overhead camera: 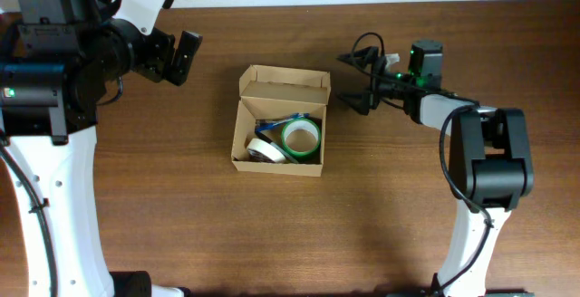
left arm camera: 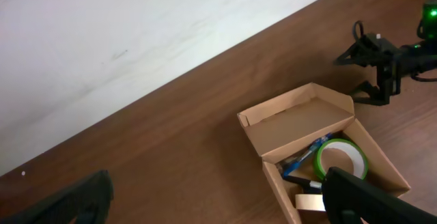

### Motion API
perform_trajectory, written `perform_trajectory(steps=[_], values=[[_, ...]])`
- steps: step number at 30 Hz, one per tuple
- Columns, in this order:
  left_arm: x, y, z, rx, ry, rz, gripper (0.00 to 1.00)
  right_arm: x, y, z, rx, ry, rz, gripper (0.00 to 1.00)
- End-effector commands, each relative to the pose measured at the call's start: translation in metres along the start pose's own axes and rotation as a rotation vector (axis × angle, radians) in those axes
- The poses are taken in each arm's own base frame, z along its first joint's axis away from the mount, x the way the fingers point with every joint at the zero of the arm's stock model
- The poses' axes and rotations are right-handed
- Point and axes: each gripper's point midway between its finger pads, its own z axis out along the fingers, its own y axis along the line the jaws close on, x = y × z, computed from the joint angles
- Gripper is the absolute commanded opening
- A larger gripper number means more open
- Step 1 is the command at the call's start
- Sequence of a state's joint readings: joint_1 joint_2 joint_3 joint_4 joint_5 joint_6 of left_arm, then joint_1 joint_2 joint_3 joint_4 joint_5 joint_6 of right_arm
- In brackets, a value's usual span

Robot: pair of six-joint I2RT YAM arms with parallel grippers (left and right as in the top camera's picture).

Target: Pack container

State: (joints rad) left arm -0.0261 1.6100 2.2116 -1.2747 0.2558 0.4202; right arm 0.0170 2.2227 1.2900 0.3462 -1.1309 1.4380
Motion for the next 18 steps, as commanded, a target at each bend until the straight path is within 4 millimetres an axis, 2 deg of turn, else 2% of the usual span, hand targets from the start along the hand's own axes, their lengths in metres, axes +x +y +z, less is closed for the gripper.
perform_trajectory(steps=[1, 18], values=[[-0.002, -0.001, -0.008, -0.009, -0.014, 0.013, 0.99, 0.002, -0.003, 0.01, 0.01, 0.003, -0.003, 0.99], [-0.002, -0.001, -0.008, -0.009, -0.015, 0.014, 0.99, 0.013, -0.013, 0.032, 0.049, 0.007, 0.002, 0.99]])
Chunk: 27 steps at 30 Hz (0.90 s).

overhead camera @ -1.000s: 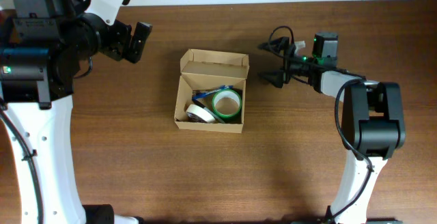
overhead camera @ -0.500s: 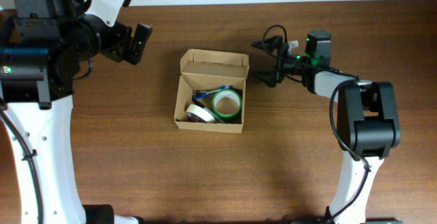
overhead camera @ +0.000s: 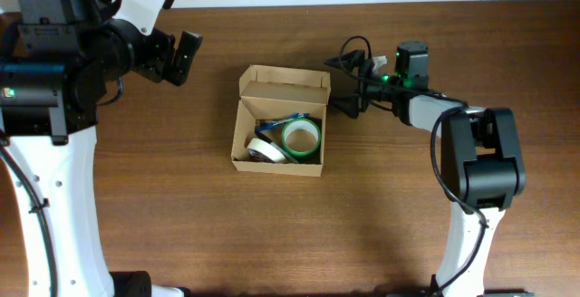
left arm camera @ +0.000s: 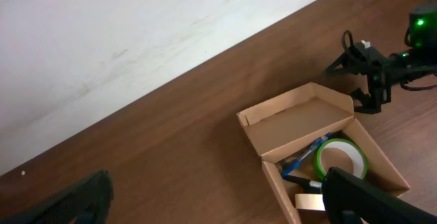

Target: Pack container

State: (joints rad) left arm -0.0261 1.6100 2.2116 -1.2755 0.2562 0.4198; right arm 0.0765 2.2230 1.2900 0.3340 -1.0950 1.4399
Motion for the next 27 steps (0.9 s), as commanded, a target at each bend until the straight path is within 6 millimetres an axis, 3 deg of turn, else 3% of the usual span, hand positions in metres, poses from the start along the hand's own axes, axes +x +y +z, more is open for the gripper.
perform_trajectory(steps=[1, 7, 27], values=[[-0.003, -0.001, -0.008, -0.01, -0.015, 0.014, 1.0, -0.001, -0.009, 0.011, 0.019, -0.008, 0.006, 0.99], [-0.002, -0.001, -0.008, -0.01, -0.015, 0.021, 1.0, 0.002, -0.011, 0.016, 0.025, 0.0, -0.03, 0.99], [-0.003, -0.001, -0.008, -0.011, -0.015, 0.037, 0.99, 0.018, 0.022, 0.015, -0.094, 0.082, -0.395, 0.99]])
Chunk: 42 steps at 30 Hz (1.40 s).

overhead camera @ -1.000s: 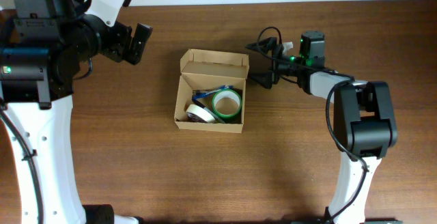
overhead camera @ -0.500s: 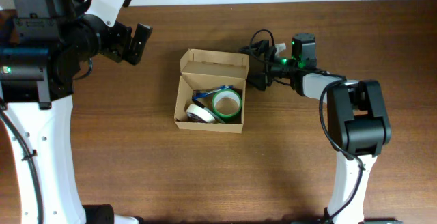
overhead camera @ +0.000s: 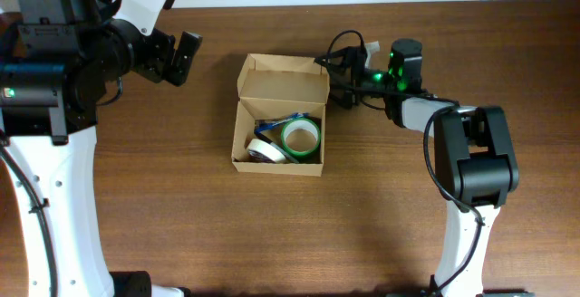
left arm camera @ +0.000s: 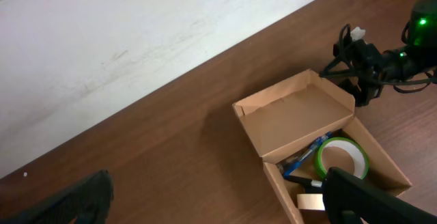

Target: Pack container

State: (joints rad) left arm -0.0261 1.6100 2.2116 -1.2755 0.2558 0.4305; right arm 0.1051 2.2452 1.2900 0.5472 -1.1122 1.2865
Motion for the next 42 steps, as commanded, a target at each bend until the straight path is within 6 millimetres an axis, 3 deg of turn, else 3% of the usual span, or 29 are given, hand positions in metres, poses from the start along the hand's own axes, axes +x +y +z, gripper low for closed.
perform_trajectory(steps=[1, 17, 26, 37, 42], values=[[-0.003, -0.001, -0.008, -0.01, -0.016, 0.026, 0.99, 0.011, 0.006, 0.003, -0.028, 0.064, -0.081, 0.99], [-0.003, -0.001, -0.008, -0.011, -0.016, 0.037, 0.99, 0.038, 0.028, -0.003, -0.125, 0.226, -0.21, 0.98], [-0.003, 0.0, -0.008, -0.012, -0.017, 0.041, 1.0, 0.054, 0.068, -0.013, -0.217, 0.297, -0.341, 0.99], [-0.003, 0.0, -0.008, -0.011, -0.016, 0.04, 0.99, 0.08, 0.088, -0.027, -0.227, 0.394, -0.397, 0.99], [-0.003, 0.0, -0.008, -0.011, -0.016, 0.04, 0.99, 0.083, 0.094, -0.027, -0.235, 0.392, -0.416, 0.99]])
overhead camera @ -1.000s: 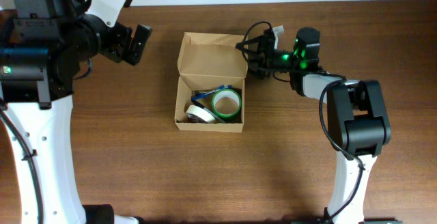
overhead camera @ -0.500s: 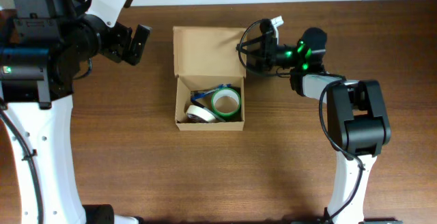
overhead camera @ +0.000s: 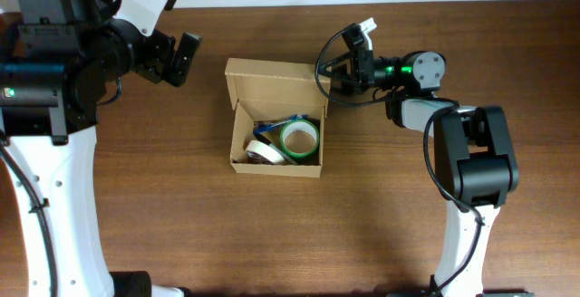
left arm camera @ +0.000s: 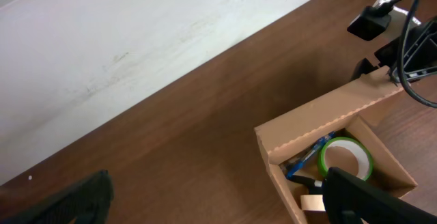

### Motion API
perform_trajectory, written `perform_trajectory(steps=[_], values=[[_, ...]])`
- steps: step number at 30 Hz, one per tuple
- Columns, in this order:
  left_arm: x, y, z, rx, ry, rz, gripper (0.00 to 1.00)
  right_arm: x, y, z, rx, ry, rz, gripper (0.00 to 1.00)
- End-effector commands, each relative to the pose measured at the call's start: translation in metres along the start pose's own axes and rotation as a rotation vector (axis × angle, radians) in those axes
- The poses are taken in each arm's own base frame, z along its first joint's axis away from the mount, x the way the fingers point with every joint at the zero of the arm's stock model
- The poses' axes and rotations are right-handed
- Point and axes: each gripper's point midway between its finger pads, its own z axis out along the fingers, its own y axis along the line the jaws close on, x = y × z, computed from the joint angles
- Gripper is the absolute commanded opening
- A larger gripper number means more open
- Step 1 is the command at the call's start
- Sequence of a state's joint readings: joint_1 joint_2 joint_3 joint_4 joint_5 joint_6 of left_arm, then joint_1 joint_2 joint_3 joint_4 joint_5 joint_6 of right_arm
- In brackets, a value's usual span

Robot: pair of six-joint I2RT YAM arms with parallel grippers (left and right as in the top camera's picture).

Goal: Pack container
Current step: 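Fold the lid flap down over the box with the right gripper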

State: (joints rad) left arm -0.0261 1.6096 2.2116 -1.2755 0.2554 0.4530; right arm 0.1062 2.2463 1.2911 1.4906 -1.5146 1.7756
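Note:
A cardboard box [overhead camera: 237, 134] sits mid-table, its lid flap [overhead camera: 276, 81] standing nearly upright along the far side. Inside lie a green tape roll [overhead camera: 300, 138], a white tape roll [overhead camera: 264, 151] and a blue pen [overhead camera: 283, 123]. My right gripper [overhead camera: 328, 76] is at the lid's right end, fingers apart and against the flap. In the left wrist view the flap [left arm camera: 328, 118] stands up, with the right gripper [left arm camera: 369, 46] behind its far corner. My left gripper [overhead camera: 174, 57] hangs open to the left of the box, holding nothing; its fingers [left arm camera: 75, 200] frame the lower edge.
A white wall [left arm camera: 136, 39] runs along the table's far edge. The right arm's black cable [overhead camera: 337, 42] loops above the box's right corner. Bare brown tabletop [overhead camera: 272, 234] surrounds the box.
The lid flap lay tilted back with my right gripper at its right end; now it stands nearly upright and the gripper has turned and moved slightly left. My left arm is unchanged.
My right gripper was open well to the right of the box, whose lid lay folded back. It then stood closer to the box, then at the lid's right end. Now the lid stands raised. My left gripper stayed open at the left throughout.

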Motion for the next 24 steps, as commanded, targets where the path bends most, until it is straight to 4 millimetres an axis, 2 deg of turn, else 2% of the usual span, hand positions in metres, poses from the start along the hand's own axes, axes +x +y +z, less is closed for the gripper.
perform_trajectory(steps=[1, 7, 18, 24], values=[[-0.003, 0.0, -0.008, -0.011, -0.015, 0.018, 0.99, 0.006, 0.005, 0.006, 0.001, 0.039, 0.026, 0.99], [-0.003, 0.0, -0.008, -0.011, -0.015, 0.018, 0.99, 0.012, 0.012, 0.021, -0.011, 0.071, 0.03, 0.99], [-0.001, 0.003, -0.008, -0.028, -0.007, 0.021, 0.99, 0.048, 0.047, 0.086, -0.072, 0.216, -0.014, 0.99], [-0.003, 0.004, -0.008, -0.031, -0.013, 0.041, 0.99, 0.055, 0.05, 0.095, -0.081, 0.24, -0.017, 0.99]])
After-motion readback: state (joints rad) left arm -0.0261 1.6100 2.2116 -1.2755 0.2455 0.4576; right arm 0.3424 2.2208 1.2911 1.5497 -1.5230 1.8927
